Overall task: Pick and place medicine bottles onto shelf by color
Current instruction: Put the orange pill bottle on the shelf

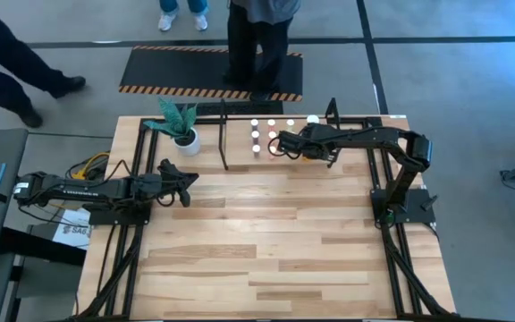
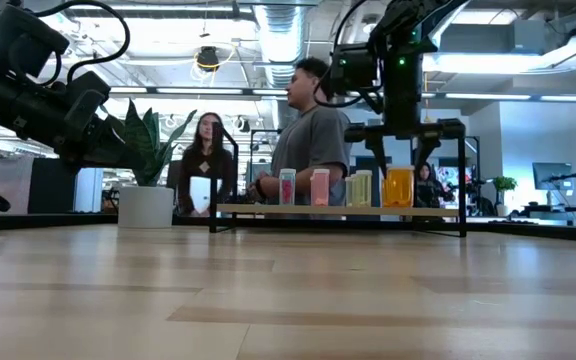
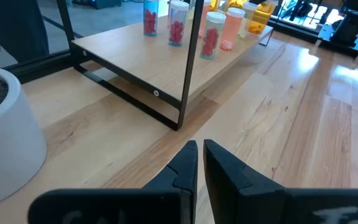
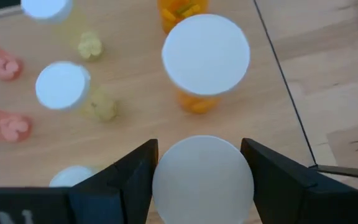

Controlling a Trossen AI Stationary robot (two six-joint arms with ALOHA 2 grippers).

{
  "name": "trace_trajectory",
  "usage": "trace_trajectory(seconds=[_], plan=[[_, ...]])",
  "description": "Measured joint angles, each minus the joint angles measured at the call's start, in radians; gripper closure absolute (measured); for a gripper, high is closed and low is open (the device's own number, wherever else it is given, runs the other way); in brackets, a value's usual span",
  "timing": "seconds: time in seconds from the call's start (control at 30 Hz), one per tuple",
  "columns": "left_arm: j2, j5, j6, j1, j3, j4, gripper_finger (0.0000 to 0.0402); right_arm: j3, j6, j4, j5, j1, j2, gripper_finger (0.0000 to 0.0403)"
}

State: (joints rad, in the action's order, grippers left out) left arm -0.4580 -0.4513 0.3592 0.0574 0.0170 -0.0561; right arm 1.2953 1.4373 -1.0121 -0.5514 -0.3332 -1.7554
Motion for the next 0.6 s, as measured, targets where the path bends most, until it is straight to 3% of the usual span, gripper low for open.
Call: trace_trajectory(seconds=[0.6], plan=[[0.000,0.000,0.000,0.000,0.000,0.000,0.0388,-0.009,0.195,-0.059,0.008,0.000,0.000,0.0152]])
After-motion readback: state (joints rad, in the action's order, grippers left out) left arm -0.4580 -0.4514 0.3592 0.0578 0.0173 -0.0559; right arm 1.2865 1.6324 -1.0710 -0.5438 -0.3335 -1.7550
